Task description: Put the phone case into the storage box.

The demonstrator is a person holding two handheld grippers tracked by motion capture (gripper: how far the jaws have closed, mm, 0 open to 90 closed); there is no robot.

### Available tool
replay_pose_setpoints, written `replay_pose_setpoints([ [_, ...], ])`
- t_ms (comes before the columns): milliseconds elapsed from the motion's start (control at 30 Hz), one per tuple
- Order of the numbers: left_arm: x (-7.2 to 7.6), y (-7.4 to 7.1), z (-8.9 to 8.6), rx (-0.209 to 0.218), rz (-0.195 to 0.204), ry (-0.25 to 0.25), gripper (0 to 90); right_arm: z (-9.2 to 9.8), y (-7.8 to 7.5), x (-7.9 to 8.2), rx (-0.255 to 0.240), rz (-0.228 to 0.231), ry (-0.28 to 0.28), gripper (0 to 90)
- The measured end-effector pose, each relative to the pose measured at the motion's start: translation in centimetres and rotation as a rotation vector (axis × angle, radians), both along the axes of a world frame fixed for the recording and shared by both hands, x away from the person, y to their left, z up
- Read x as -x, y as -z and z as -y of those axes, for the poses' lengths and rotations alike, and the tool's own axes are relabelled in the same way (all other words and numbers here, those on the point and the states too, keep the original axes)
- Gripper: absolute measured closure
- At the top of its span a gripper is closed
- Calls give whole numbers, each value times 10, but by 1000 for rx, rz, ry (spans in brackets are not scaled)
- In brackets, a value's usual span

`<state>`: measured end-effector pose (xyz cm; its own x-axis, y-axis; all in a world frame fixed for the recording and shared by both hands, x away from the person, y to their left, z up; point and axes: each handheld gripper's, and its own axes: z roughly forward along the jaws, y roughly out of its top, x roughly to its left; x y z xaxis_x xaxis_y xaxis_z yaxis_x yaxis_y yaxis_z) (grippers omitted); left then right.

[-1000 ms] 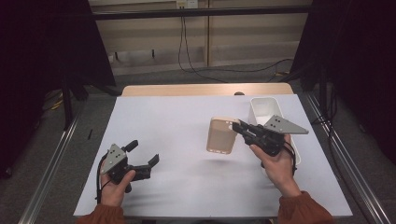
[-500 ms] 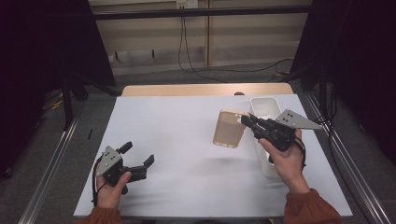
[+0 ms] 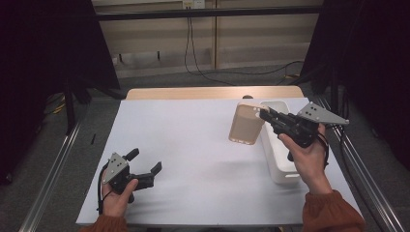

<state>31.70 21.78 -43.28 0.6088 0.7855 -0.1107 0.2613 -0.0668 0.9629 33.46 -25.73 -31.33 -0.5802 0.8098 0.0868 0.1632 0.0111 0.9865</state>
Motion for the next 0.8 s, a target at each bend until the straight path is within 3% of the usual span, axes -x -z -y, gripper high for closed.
replay_pose_setpoints([
  [300,0,0,-1,18,-8,-5,24,10,-15,-3,4,20,20,816],
  [400,1,-2,-2,10,9,-4,24,17,-22,-4,7,29,32,816],
  [800,1,-1,-2,-2,9,1,24,38,-39,-8,11,47,85,816],
])
